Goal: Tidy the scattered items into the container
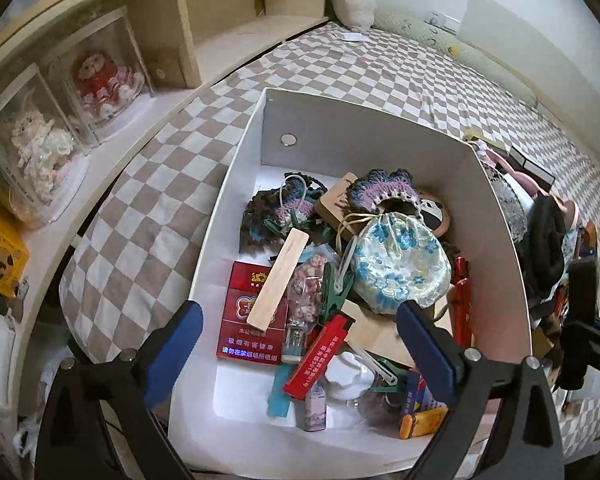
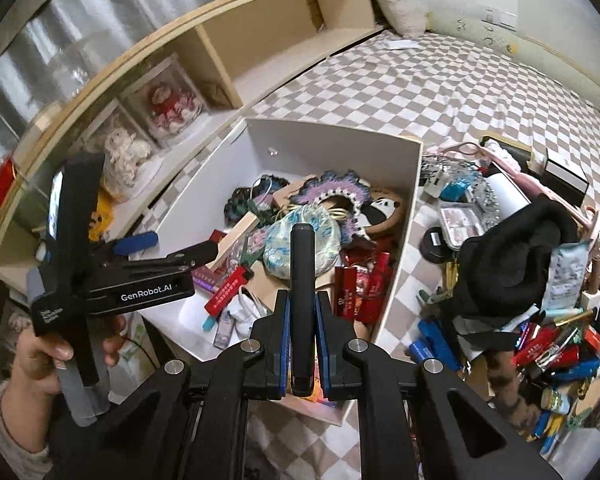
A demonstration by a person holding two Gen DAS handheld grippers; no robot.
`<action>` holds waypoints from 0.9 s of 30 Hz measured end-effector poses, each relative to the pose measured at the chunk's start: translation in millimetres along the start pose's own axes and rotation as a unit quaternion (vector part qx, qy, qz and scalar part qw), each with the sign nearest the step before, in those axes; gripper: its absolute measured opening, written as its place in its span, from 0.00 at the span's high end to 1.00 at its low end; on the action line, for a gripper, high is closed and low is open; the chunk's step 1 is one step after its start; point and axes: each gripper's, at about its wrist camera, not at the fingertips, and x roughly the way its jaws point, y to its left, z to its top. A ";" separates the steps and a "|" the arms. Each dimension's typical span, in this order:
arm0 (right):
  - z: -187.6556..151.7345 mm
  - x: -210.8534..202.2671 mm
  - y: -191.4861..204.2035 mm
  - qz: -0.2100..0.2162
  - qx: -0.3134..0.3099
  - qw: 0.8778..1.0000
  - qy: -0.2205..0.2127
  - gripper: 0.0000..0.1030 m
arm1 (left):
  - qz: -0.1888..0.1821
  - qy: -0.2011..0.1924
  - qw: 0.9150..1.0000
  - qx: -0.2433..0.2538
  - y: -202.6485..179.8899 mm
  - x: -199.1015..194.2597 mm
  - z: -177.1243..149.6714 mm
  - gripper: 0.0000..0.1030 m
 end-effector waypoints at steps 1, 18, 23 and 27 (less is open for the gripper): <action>0.0 1.5 2.1 0.001 -0.003 1.000 0.002 0.88 | 0.004 -0.005 1.000 0.006 -1.0 -1.5 -0.1 0.04; 9.2 23.9 4.3 0.012 0.016 1.000 0.020 0.88 | 0.026 -0.045 0.997 0.055 -5.5 -14.3 1.3 0.03; 10.7 31.0 5.1 0.012 0.019 0.999 0.028 0.88 | 0.023 -0.045 0.997 0.064 -6.8 -14.3 0.6 0.03; 13.0 31.7 5.2 0.014 0.026 0.999 0.024 0.88 | 0.012 -0.047 0.997 0.062 -5.6 -15.0 0.4 0.03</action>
